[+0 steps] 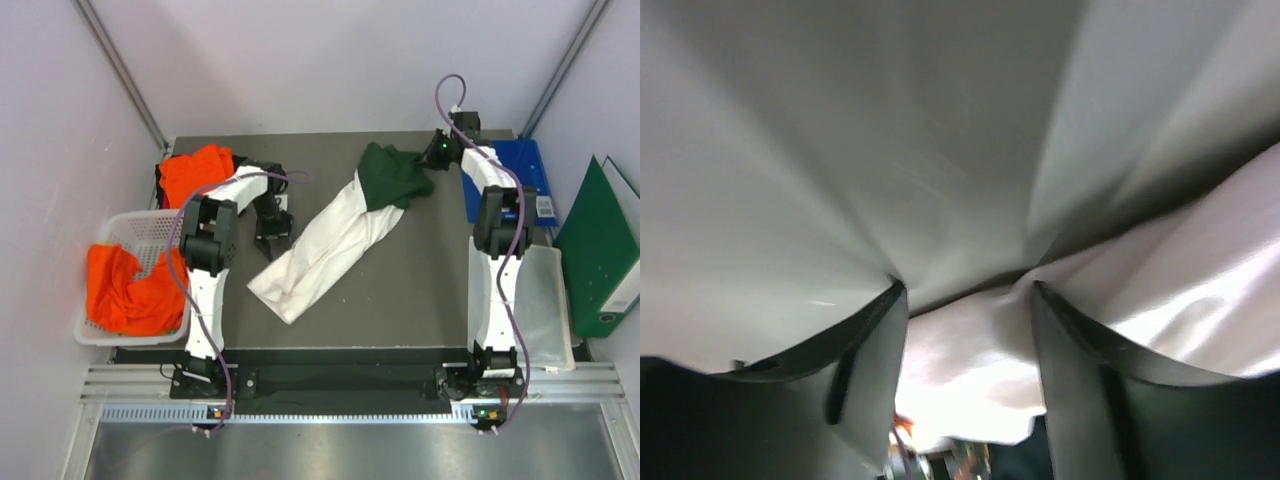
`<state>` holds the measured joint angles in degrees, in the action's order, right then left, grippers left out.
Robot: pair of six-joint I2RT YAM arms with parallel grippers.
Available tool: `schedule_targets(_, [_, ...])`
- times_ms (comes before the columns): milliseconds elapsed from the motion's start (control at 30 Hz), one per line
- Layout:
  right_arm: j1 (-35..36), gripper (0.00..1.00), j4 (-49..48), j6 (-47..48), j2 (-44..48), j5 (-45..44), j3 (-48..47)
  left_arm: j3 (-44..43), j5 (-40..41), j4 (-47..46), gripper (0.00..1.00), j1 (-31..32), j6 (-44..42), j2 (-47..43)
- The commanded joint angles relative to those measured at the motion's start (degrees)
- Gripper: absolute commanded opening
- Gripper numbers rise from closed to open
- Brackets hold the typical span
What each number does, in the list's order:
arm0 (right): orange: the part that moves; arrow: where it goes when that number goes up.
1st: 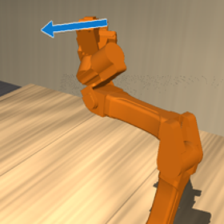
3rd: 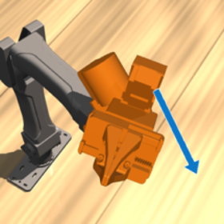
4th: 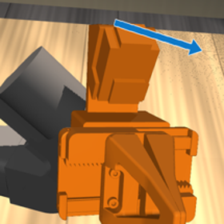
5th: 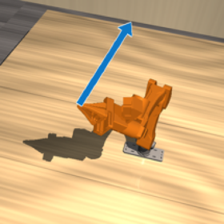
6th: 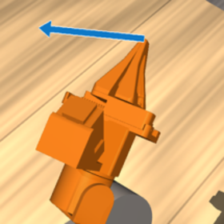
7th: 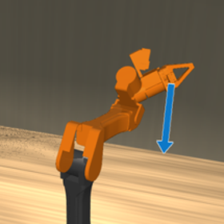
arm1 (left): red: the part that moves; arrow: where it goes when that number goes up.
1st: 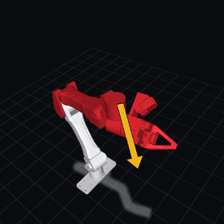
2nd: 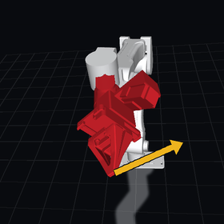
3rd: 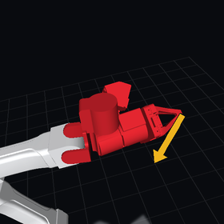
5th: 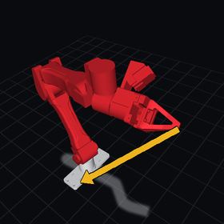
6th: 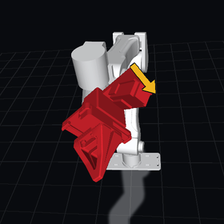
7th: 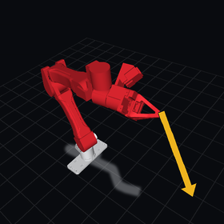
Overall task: Fold and stack the t-shirts
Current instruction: Rotate the tshirt 80 degrees
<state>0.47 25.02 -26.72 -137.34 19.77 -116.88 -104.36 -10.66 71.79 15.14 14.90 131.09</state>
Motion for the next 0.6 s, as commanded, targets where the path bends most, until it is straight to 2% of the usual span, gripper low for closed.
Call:
schedule_targets(0, [2.60, 0.05, -11.81, -4.47, -5.48, 0.18, -11.08, 8.53, -12.97, -2.61, 0.62, 3.49, 1.28, -2.67])
schedule_targets(33, [2.78, 0.05, -13.14, -6.13, -6.09, -0.34, -12.39, 10.12, -18.47, -3.75, 0.64, 3.84, 1.19, -3.29])
schedule_targets(67, [2.87, 0.06, -14.54, -6.76, -6.71, -0.52, -12.58, 11.53, -19.92, -5.15, 0.64, 4.11, 1.36, -3.90])
schedule_targets(100, [2.96, 0.14, -16.30, -7.55, -6.71, -1.04, -12.84, 12.94, -20.45, -5.34, 0.66, 4.63, 1.45, -4.78])
schedule_targets(167, [2.87, 0.24, -16.40, -7.21, -5.58, -2.54, -12.93, 12.95, -15.91, -4.82, 0.71, 4.73, 1.89, -5.58])
schedule_targets(200, [2.96, 0.33, -15.36, -5.81, -4.79, -3.15, -12.67, 11.99, -12.84, -4.03, 0.80, 4.64, 1.98, -6.62])
schedule_targets(267, [2.96, 0.42, -13.43, -3.96, -0.42, -4.74, -11.01, 9.37, -3.65, -2.80, 0.91, 4.38, 2.50, -7.59])
schedule_targets(300, [3.04, 0.60, -12.72, -1.78, 1.79, -5.61, -7.78, 8.48, -1.06, -1.84, 0.98, 4.20, 2.68, -7.86])
schedule_targets(367, [3.31, 0.83, -10.35, 1.48, 9.84, -7.90, -3.38, 5.76, 4.99, -1.48, 0.99, 3.41, 3.91, -8.65])
schedule_targets(400, [3.74, 0.99, -9.73, 5.24, 13.20, -9.04, 2.39, 5.05, 6.16, -1.39, 0.99, 3.24, 4.26, -8.92])
schedule_targets(433, [4.01, 1.00, -9.64, 6.58, 16.72, -13.14, 6.19, 4.34, 7.56, -1.13, 0.99, 3.06, 4.87, -9.18])
schedule_targets(467, [4.27, 1.00, -10.42, 6.94, 24.32, -14.92, 10.49, 3.21, 9.75, -0.95, 0.99, 2.88, 5.23, -9.53])
schedule_targets(500, [4.10, 1.00, -11.38, 6.51, 28.05, -15.20, 19.23, 3.02, 10.12, -1.04, 0.99, 2.88, 5.58, -9.80])
schedule_targets(567, [3.58, 1.00, -11.22, 5.46, 37.35, -12.31, 26.32, 2.67, 10.13, -0.69, 0.99, 2.71, 6.37, -10.93])
